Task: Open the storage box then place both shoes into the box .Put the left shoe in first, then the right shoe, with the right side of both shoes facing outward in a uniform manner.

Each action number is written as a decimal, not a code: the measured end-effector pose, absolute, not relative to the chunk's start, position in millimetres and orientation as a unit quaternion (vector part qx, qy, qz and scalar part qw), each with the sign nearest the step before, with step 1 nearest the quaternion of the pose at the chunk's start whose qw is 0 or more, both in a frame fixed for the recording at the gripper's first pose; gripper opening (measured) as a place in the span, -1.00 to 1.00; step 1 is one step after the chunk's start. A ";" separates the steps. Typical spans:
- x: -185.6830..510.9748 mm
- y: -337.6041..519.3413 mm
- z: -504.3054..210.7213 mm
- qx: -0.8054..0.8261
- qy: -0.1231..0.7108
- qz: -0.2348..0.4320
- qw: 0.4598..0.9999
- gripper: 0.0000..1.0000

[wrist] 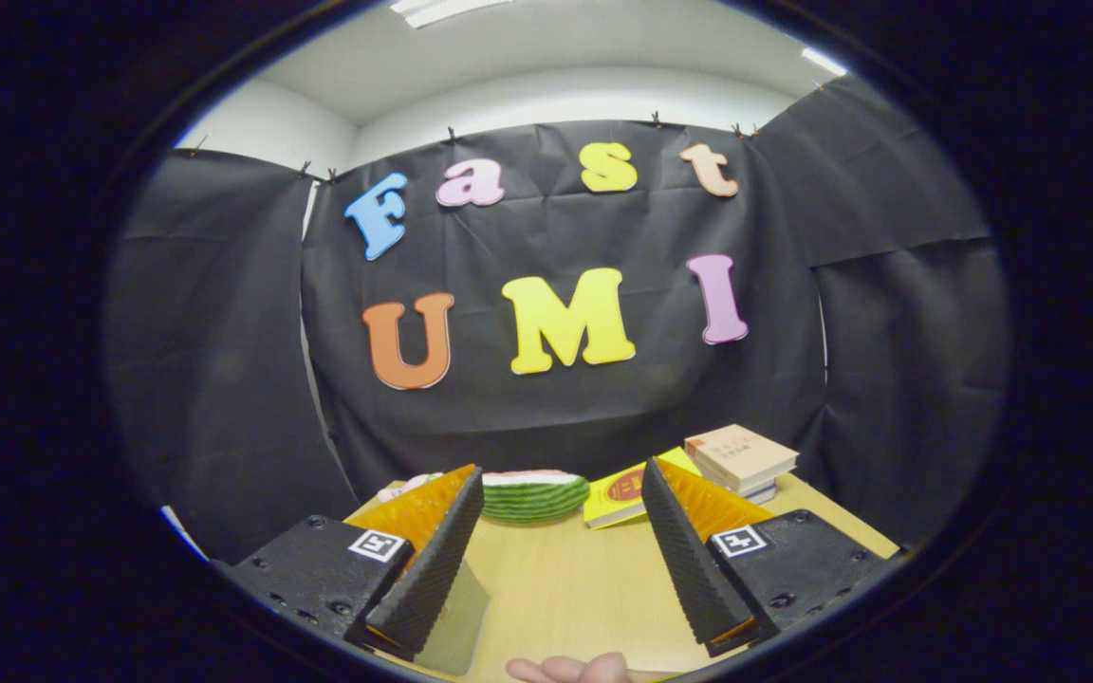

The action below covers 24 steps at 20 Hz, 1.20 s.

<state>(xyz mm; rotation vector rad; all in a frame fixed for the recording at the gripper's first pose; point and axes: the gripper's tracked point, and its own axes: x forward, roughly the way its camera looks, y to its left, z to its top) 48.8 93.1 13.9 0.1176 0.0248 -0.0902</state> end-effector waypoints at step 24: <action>32.2 97.3 0.6 0.036 -0.034 -0.035 0.998 1.00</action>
